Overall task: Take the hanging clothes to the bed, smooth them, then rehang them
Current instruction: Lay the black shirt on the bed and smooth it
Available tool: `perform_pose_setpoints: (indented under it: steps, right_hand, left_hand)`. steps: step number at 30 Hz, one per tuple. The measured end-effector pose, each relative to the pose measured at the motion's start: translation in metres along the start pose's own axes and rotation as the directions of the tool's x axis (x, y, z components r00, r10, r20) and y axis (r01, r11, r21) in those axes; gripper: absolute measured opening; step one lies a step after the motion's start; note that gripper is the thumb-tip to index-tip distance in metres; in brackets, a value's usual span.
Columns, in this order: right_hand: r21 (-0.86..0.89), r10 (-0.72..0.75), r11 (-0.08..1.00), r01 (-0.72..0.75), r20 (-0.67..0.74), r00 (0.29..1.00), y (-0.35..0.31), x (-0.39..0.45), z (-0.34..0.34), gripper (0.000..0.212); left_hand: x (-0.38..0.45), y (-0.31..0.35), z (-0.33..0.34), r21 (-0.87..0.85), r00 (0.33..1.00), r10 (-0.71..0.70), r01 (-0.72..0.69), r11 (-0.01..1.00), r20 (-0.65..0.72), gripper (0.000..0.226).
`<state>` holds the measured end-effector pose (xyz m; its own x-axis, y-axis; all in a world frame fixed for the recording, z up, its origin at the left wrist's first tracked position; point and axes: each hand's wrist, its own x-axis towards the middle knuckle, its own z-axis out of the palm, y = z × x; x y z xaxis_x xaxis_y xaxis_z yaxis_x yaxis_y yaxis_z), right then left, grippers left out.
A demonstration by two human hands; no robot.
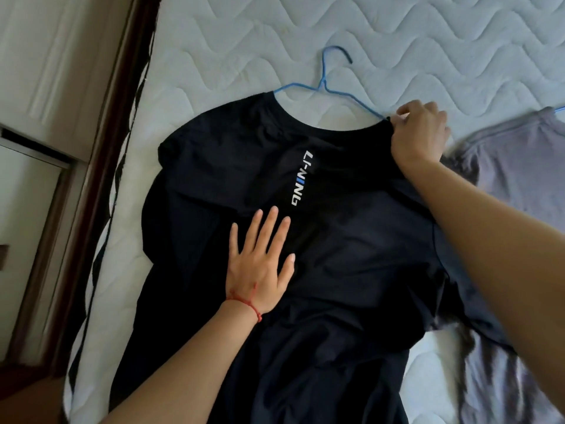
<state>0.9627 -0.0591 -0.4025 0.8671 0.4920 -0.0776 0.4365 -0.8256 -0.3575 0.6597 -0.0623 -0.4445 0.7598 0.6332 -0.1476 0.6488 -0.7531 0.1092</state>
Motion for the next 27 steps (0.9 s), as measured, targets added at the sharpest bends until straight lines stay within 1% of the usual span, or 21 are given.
perform_pose_setpoints:
  steps: [2, 4, 5, 6, 7, 9, 10, 13, 14, 16, 17, 18, 20, 21, 22, 23, 24, 25, 27]
  right_hand:
    - [0.043, -0.038, 0.998, 0.039, -0.033, 0.999, -0.014, -0.022, 0.007, 0.035]
    - [0.098, -0.156, 0.981, 0.166, -0.097, 0.983, -0.032, -0.062, 0.019, 0.037]
    - [0.135, -0.218, 0.963, 0.231, -0.103, 0.970, -0.041, -0.085, 0.026, 0.037]
    - [0.167, -0.270, 0.946, 0.279, -0.079, 0.960, -0.047, -0.109, 0.034, 0.037]
    - [0.186, -0.310, 0.933, 0.309, -0.025, 0.950, -0.050, -0.128, 0.042, 0.037]
    - [0.144, -0.363, 0.926, 0.348, 0.092, 0.927, -0.046, -0.152, 0.059, 0.041]
    - [0.093, -0.382, 0.923, 0.373, 0.114, 0.917, -0.041, -0.155, 0.065, 0.043]
    - [0.022, -0.376, 0.926, 0.376, 0.101, 0.921, -0.036, -0.152, 0.072, 0.045]
    - [0.020, -0.371, 0.929, 0.371, 0.102, 0.923, -0.038, -0.151, 0.072, 0.045]
    - [0.004, -0.369, 0.929, 0.371, 0.107, 0.923, -0.040, -0.153, 0.072, 0.046]
    - [-0.008, -0.372, 0.927, 0.375, 0.100, 0.923, -0.039, -0.153, 0.073, 0.045]
    - [-0.015, -0.377, 0.925, 0.380, 0.092, 0.922, -0.038, -0.153, 0.073, 0.045]
    - [-0.025, -0.380, 0.923, 0.383, 0.078, 0.922, -0.037, -0.153, 0.074, 0.043]
    - [-0.027, -0.376, 0.925, 0.379, 0.074, 0.924, -0.038, -0.154, 0.074, 0.042]
    - [-0.028, -0.372, 0.927, 0.375, 0.072, 0.925, -0.038, -0.154, 0.074, 0.042]
    - [-0.029, -0.369, 0.928, 0.372, 0.073, 0.927, -0.039, -0.155, 0.074, 0.042]
    - [-0.031, -0.368, 0.928, 0.371, 0.070, 0.927, -0.039, -0.155, 0.074, 0.042]
    - [-0.033, -0.368, 0.928, 0.371, 0.062, 0.928, -0.040, -0.156, 0.074, 0.042]
    - [-0.035, -0.368, 0.929, 0.370, 0.051, 0.929, -0.041, -0.155, 0.074, 0.043]
  left_hand:
    - [0.000, 0.000, 0.000, 0.010, 1.000, 0.000, 0.000, 1.000, 0.006, 0.058]
    - [0.001, -0.001, 0.001, 0.028, 1.000, -0.004, 0.004, 1.000, 0.014, 0.059]
    - [0.001, -0.001, 0.001, 0.030, 1.000, -0.008, 0.007, 1.000, 0.017, 0.059]
    - [0.001, -0.001, 0.002, 0.025, 1.000, -0.011, 0.011, 1.000, 0.018, 0.059]
    - [0.001, -0.001, 0.001, 0.016, 1.000, -0.014, 0.014, 1.000, 0.018, 0.058]
    - [0.001, -0.001, 0.000, 0.021, 1.000, -0.007, 0.007, 1.000, 0.000, 0.057]
    - [0.001, -0.001, -0.001, 0.021, 1.000, 0.000, 0.000, 1.000, -0.010, 0.056]
    - [0.003, -0.002, -0.003, -0.040, 0.999, 0.022, -0.023, 0.999, -0.030, 0.053]
    - [0.003, -0.003, -0.004, -0.091, 0.998, 0.028, -0.033, 0.995, -0.056, 0.051]
    - [0.003, -0.011, -0.009, -0.227, 0.986, 0.008, -0.045, 0.973, -0.164, 0.045]
    - [0.004, -0.018, -0.014, -0.272, 0.972, -0.039, -0.027, 0.962, -0.234, 0.043]
    - [0.006, -0.030, -0.021, -0.299, 0.945, -0.115, 0.019, 0.954, -0.305, 0.041]
    - [0.011, -0.061, -0.035, -0.362, 0.855, -0.306, 0.152, 0.920, -0.419, 0.038]
    - [0.014, -0.077, -0.042, -0.424, 0.799, -0.415, 0.224, 0.878, -0.436, 0.038]
    - [0.017, -0.093, -0.049, -0.506, 0.748, -0.528, 0.299, 0.809, -0.402, 0.038]
    - [0.019, -0.107, -0.055, -0.586, 0.709, -0.630, 0.376, 0.718, -0.316, 0.039]
    - [0.022, -0.116, -0.059, -0.636, 0.685, -0.700, 0.451, 0.627, -0.204, 0.041]
    - [0.024, -0.122, -0.062, -0.635, 0.676, -0.730, 0.519, 0.573, -0.106, 0.043]
    - [0.029, -0.126, -0.066, -0.568, 0.701, -0.713, 0.587, 0.577, -0.001, 0.046]
